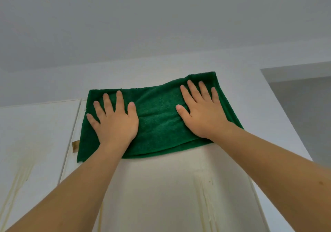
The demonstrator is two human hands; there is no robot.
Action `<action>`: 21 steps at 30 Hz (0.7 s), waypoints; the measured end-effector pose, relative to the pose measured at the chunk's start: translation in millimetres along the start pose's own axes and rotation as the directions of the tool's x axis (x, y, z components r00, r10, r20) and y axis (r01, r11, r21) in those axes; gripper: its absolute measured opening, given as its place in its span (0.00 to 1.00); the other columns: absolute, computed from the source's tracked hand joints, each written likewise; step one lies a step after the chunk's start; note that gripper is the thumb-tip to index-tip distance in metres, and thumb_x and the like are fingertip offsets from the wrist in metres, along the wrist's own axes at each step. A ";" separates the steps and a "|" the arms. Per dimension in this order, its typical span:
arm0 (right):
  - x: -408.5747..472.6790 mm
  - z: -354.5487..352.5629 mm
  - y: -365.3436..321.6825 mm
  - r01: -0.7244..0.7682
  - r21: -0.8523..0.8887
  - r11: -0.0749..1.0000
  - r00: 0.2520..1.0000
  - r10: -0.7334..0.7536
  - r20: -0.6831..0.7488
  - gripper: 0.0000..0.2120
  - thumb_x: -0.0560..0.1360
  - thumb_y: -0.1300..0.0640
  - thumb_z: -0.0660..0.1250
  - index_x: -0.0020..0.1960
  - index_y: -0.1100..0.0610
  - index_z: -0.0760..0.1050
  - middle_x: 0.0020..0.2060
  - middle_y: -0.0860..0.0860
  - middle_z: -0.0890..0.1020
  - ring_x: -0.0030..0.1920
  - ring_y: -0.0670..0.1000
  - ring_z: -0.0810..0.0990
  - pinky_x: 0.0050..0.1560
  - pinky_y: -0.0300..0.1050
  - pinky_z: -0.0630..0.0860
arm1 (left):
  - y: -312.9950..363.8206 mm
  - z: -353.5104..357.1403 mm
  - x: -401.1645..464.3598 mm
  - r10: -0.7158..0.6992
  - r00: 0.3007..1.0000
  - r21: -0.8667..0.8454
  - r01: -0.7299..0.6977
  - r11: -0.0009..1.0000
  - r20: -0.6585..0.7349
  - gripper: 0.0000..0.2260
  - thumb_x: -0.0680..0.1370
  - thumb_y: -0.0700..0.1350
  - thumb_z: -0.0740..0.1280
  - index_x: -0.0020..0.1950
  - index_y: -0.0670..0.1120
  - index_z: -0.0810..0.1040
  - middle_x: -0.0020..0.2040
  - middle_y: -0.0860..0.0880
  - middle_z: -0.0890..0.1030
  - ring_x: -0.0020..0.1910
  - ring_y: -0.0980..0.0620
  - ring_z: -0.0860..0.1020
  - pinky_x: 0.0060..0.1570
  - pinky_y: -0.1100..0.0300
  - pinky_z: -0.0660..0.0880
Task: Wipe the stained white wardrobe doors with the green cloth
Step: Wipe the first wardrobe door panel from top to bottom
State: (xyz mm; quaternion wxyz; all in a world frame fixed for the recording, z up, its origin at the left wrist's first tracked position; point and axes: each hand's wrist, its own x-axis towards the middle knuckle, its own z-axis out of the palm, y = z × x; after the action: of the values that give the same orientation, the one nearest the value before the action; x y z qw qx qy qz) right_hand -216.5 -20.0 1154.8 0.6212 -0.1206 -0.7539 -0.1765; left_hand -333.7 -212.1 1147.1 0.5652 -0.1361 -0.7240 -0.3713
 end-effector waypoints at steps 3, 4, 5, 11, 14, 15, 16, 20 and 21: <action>-12.3 8.0 -7.6 -0.061 -0.018 0.998 0.997 0.060 -0.051 0.36 0.78 0.37 0.35 0.81 0.53 0.42 0.80 0.55 0.43 0.79 0.57 0.41 0.77 0.61 0.39 | 27.7 7.4 -8.2 0.066 0.998 -0.017 -0.066 0.998 -0.015 0.27 0.84 0.60 0.43 0.83 0.58 0.44 0.83 0.48 0.44 0.82 0.42 0.41 0.77 0.37 0.38; -18.4 8.9 -11.0 -0.038 -0.025 0.999 0.998 0.037 -0.060 0.38 0.76 0.37 0.34 0.81 0.54 0.43 0.80 0.55 0.45 0.79 0.57 0.43 0.77 0.61 0.41 | 33.6 8.4 -8.2 0.103 0.995 -0.024 -0.104 0.994 -0.017 0.27 0.84 0.60 0.44 0.83 0.59 0.45 0.83 0.49 0.44 0.82 0.42 0.41 0.77 0.36 0.38; -21.7 11.3 -7.2 0.005 -0.030 1.000 0.999 -0.006 -0.051 0.39 0.75 0.37 0.33 0.81 0.53 0.44 0.80 0.54 0.45 0.79 0.56 0.44 0.77 0.61 0.41 | 37.1 11.4 -8.5 0.134 0.991 -0.026 -0.135 0.991 -0.013 0.26 0.84 0.59 0.45 0.82 0.59 0.45 0.84 0.49 0.45 0.82 0.43 0.41 0.77 0.36 0.38; 0.1 -1.3 24.1 -0.030 0.041 0.999 0.998 0.032 -0.060 0.31 0.81 0.38 0.39 0.81 0.48 0.43 0.80 0.50 0.44 0.80 0.52 0.41 0.77 0.60 0.37 | 50.4 3.9 16.4 0.130 0.991 -0.020 -0.129 0.991 0.040 0.26 0.84 0.57 0.43 0.82 0.59 0.44 0.84 0.49 0.47 0.81 0.43 0.40 0.75 0.32 0.36; -6.5 4.7 16.5 -0.040 0.009 0.999 0.995 0.041 -0.087 0.31 0.81 0.42 0.37 0.81 0.51 0.44 0.80 0.52 0.46 0.80 0.54 0.44 0.77 0.61 0.40 | 80.3 10.7 5.8 0.100 0.995 -0.056 -0.098 0.994 0.025 0.25 0.85 0.57 0.44 0.83 0.58 0.44 0.84 0.49 0.46 0.81 0.42 0.39 0.74 0.32 0.35; -11.1 6.0 17.3 -0.029 -0.003 1.000 0.994 0.028 -0.102 0.33 0.79 0.41 0.36 0.81 0.52 0.44 0.80 0.54 0.47 0.79 0.55 0.46 0.77 0.61 0.42 | 90.9 14.5 -5.6 0.141 0.990 -0.062 -0.140 0.988 0.016 0.25 0.85 0.56 0.45 0.83 0.58 0.45 0.84 0.49 0.46 0.81 0.43 0.39 0.75 0.32 0.35; -16.4 6.1 19.4 -0.005 -0.017 1.000 0.994 0.003 -0.107 0.35 0.77 0.40 0.35 0.81 0.54 0.44 0.80 0.55 0.48 0.79 0.57 0.47 0.77 0.62 0.43 | 98.9 18.9 -19.5 0.184 0.983 -0.072 -0.183 0.980 0.006 0.25 0.85 0.56 0.45 0.83 0.57 0.46 0.84 0.50 0.46 0.82 0.44 0.40 0.75 0.34 0.35; -39.2 8.2 16.0 0.041 -0.019 0.999 0.996 -0.042 -0.085 0.42 0.74 0.34 0.37 0.81 0.58 0.46 0.79 0.60 0.52 0.78 0.63 0.51 0.76 0.65 0.46 | 92.0 27.4 -68.6 0.298 0.954 -0.061 -0.298 0.952 -0.023 0.25 0.86 0.54 0.47 0.83 0.54 0.47 0.84 0.51 0.46 0.82 0.47 0.41 0.78 0.40 0.37; -42.7 8.3 10.7 0.015 -0.004 1.000 0.996 -0.016 -0.090 0.42 0.75 0.35 0.35 0.81 0.58 0.47 0.79 0.60 0.52 0.78 0.62 0.52 0.76 0.65 0.46 | 83.9 28.4 -73.1 0.335 0.942 -0.050 -0.336 0.941 -0.021 0.25 0.86 0.54 0.47 0.83 0.54 0.48 0.84 0.52 0.46 0.82 0.47 0.41 0.78 0.41 0.37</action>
State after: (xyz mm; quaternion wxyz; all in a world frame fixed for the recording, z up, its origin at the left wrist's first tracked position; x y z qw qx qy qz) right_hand -211.1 -5.2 1112.8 0.6530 -0.1077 -0.7257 -0.1879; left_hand -278.6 -118.6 1109.6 0.6209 -0.2699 -0.6767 -0.2894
